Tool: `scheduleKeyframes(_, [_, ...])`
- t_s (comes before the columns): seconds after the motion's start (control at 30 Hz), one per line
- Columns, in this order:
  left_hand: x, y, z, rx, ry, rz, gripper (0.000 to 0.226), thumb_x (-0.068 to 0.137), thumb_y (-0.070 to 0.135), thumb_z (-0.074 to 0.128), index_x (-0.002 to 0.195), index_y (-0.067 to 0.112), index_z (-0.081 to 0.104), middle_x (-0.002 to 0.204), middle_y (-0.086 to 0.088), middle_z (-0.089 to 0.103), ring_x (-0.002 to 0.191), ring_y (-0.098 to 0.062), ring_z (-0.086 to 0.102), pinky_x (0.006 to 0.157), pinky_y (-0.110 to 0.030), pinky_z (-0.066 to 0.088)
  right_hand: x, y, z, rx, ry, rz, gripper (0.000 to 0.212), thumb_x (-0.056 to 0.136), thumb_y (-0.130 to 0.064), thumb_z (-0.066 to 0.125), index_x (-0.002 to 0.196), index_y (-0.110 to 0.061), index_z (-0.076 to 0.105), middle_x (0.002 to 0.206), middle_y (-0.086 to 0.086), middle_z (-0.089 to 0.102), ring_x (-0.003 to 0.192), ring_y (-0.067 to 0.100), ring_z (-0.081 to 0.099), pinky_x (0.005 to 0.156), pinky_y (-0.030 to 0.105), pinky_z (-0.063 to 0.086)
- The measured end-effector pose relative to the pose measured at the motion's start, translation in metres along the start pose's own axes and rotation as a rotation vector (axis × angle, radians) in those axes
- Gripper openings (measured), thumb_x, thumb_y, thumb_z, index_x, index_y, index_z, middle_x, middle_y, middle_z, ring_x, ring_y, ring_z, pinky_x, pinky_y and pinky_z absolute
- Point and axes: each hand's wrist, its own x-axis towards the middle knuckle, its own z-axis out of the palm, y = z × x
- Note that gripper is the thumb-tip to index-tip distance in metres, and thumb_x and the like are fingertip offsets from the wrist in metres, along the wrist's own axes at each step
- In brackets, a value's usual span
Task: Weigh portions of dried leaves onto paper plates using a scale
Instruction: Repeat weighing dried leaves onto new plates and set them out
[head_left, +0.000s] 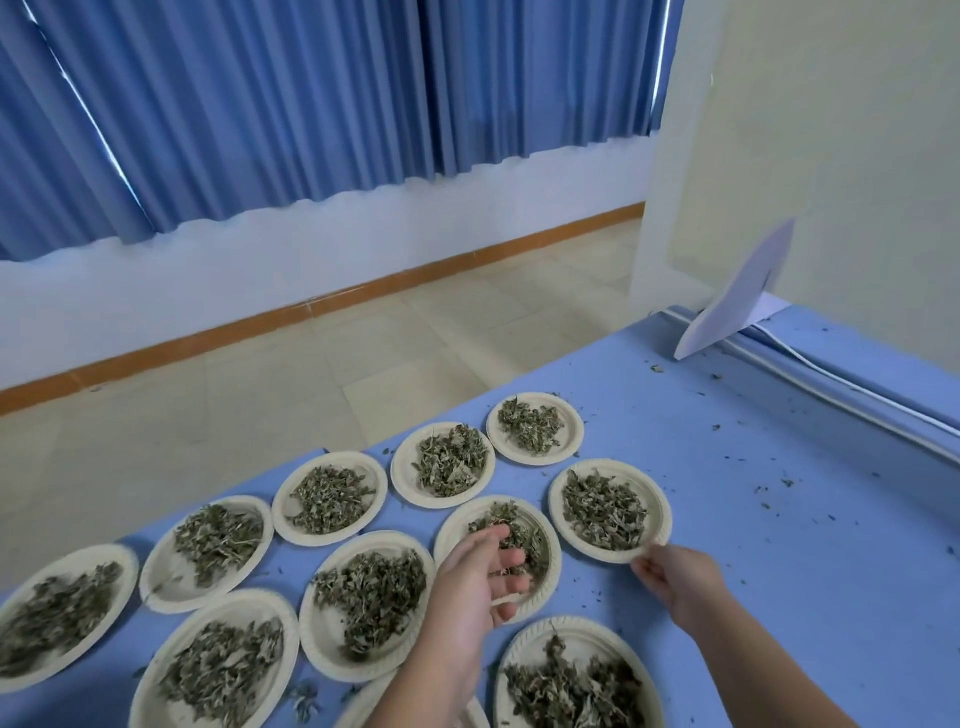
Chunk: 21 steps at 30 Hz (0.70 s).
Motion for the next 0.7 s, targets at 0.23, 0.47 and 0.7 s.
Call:
scheduleKeyframes(0.23, [-0.02, 0.006, -0.011, -0.057, 0.009, -0.014, 0.022, 0.101, 0.024, 0.048, 0.11, 0.015, 0.066, 0.085, -0.005, 0.072, 0.066, -0.018, 0.061, 0.053, -0.026, 0.042, -0.026, 0.006, -0.001, -0.057, -0.087, 0.079, 0.028, 0.099, -0.003, 0.049, 0.125, 0.009, 0.044, 0.115, 0.029, 0.052, 0.107, 0.041, 0.056, 0.086, 0.044, 0.049])
scheduleKeyframes(0.47, [-0.059, 0.009, -0.054, -0.168, 0.028, -0.008, 0.03, 0.102, 0.03, 0.044, 0.11, 0.012, 0.066, 0.079, -0.003, 0.07, 0.065, -0.017, 0.06, 0.057, -0.028, 0.04, -0.097, 0.028, 0.015, 0.009, -0.239, 0.058, 0.013, 0.095, 0.001, 0.052, 0.106, 0.009, 0.053, 0.077, 0.018, 0.055, 0.083, 0.033, 0.058, 0.068, 0.035, 0.048])
scheduleKeyframes(0.7, [-0.129, 0.003, -0.146, -0.205, 0.066, 0.059, 0.029, 0.1, 0.027, 0.044, 0.108, 0.009, 0.065, 0.074, -0.002, 0.064, 0.06, -0.015, 0.057, 0.055, -0.025, 0.038, -0.222, 0.112, 0.079, -0.064, -0.604, 0.105, 0.013, 0.096, -0.005, 0.048, 0.09, 0.001, 0.058, 0.073, 0.013, 0.057, 0.065, 0.022, 0.053, 0.06, 0.027, 0.044])
